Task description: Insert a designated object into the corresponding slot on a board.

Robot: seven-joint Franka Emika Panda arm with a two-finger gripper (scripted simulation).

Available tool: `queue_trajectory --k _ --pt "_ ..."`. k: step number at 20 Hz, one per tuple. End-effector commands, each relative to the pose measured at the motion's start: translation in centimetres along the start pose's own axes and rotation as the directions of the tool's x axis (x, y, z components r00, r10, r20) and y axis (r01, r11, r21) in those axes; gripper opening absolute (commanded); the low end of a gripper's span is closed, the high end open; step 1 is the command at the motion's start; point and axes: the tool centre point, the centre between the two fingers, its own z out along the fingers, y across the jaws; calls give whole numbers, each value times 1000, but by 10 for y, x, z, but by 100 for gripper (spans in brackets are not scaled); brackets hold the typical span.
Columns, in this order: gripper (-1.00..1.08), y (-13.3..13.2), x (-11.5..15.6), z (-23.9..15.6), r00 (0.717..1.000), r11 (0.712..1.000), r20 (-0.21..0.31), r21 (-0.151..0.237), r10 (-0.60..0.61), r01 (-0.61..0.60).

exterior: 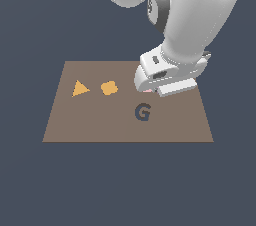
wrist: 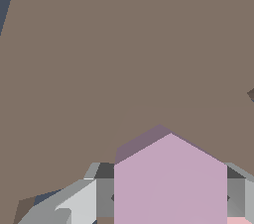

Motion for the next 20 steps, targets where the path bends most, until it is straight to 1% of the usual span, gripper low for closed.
queue_trajectory --k 1,3,5,7,10,12,15,20 --pt "-100 -2 -6 -1 995 995 -1 0 104 -104" --pt "-100 -5 -11 -1 983 983 -1 0 183 -183" --pt "-100 -7 -16 -1 966 966 -1 0 260 -260" --pt "-100 -10 -20 -1 942 942 -1 0 335 -335" --pt "-100 -16 -26 -2 897 897 -1 0 443 -443" --pt "-100 -19 -30 -2 860 860 -1 0 510 -510" --pt "-100 -26 -35 -2 796 796 0 1 605 -605" --pt "-100 -37 -41 -3 670 670 0 1 742 -742"
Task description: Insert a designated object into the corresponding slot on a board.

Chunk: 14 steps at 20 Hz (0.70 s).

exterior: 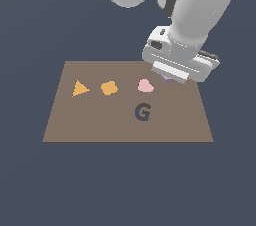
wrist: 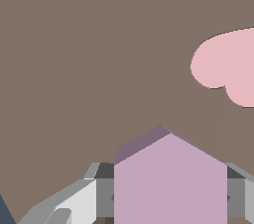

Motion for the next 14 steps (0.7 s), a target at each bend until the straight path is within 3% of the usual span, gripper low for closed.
queue_trajectory --k 1,14 --pt "-100 -2 -6 0 996 996 0 1 93 -93" --pt "-100 -16 -24 -1 913 913 1 0 408 -408"
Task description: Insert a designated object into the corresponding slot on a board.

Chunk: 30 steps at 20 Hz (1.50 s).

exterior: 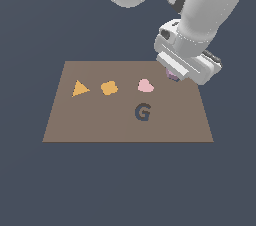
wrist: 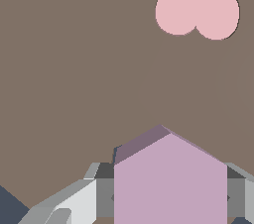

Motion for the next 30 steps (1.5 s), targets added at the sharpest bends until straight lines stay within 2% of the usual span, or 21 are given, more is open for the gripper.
queue_trajectory --k 1,9,21,22,30 --pt "-100 -1 -3 0 999 999 0 0 47 -47" --pt "-100 -4 -8 0 992 992 0 0 128 -128" --pt "-100 -5 -8 10 991 991 0 0 137 -137" --pt "100 -5 -8 10 991 991 0 0 137 -137" --pt "100 -5 -8 10 991 991 0 0 137 -137"
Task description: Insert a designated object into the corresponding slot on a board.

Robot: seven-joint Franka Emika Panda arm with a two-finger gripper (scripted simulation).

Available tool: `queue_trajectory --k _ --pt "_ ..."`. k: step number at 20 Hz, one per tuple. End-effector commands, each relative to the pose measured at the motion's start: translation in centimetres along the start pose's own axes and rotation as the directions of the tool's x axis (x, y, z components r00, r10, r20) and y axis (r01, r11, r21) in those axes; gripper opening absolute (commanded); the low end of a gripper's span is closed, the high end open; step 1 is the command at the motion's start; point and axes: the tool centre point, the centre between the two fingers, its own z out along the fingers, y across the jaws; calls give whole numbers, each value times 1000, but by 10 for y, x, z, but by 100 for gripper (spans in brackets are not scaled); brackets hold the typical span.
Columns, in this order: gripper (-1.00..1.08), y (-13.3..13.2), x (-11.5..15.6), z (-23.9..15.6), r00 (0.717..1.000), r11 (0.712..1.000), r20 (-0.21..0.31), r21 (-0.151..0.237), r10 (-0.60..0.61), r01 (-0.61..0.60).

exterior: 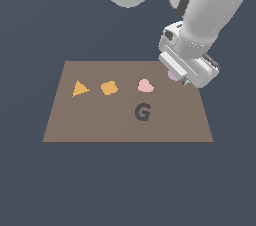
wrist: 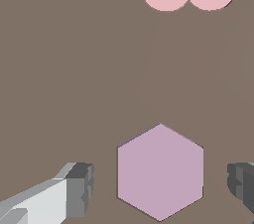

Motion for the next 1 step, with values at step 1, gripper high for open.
queue_trajectory --k 1 --pt "100 0 0 0 1000 1000 0 0 0 0"
